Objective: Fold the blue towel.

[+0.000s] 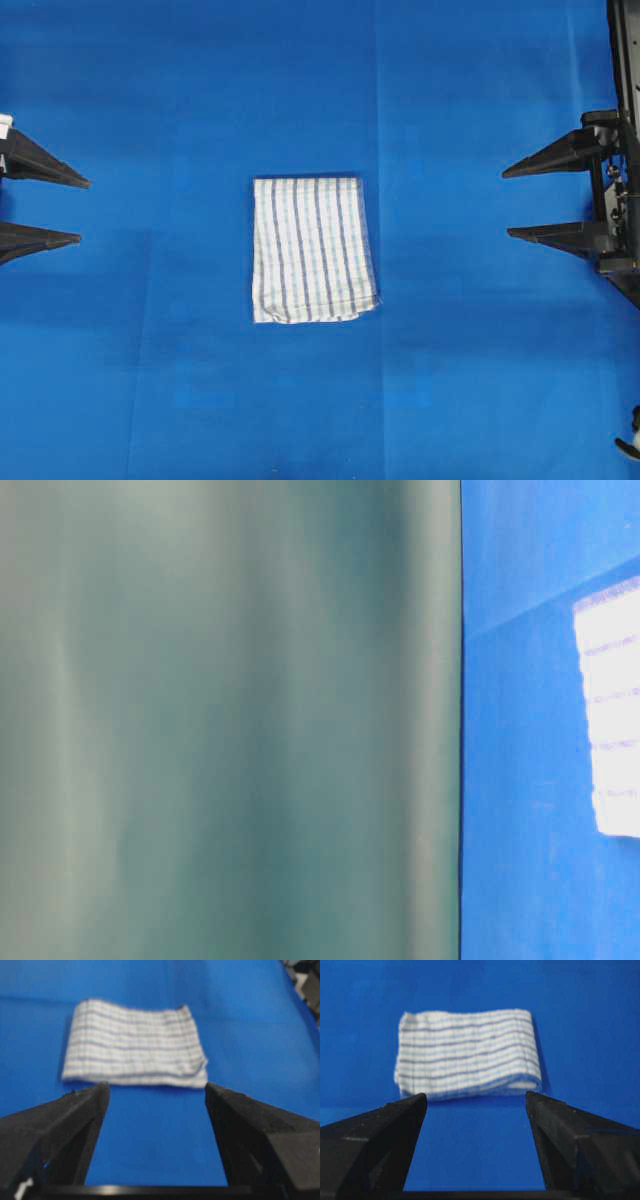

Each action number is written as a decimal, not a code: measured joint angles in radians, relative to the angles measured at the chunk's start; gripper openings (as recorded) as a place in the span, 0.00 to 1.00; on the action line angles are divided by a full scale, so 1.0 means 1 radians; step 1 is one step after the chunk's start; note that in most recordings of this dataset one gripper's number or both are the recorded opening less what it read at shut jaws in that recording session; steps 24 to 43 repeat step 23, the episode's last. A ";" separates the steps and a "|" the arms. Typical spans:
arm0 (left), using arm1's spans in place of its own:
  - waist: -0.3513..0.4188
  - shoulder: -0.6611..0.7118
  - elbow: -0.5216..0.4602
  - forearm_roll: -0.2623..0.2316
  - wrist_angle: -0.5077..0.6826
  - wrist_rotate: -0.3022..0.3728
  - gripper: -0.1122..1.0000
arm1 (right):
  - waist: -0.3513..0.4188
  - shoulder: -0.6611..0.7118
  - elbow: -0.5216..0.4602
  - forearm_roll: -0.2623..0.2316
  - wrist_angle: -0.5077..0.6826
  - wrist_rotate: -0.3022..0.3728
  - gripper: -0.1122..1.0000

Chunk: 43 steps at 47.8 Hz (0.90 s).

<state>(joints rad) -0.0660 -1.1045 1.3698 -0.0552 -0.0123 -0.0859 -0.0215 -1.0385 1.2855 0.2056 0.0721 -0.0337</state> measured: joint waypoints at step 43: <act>-0.002 -0.020 0.048 0.002 -0.003 0.002 0.73 | 0.000 0.029 0.060 0.002 -0.087 0.000 0.84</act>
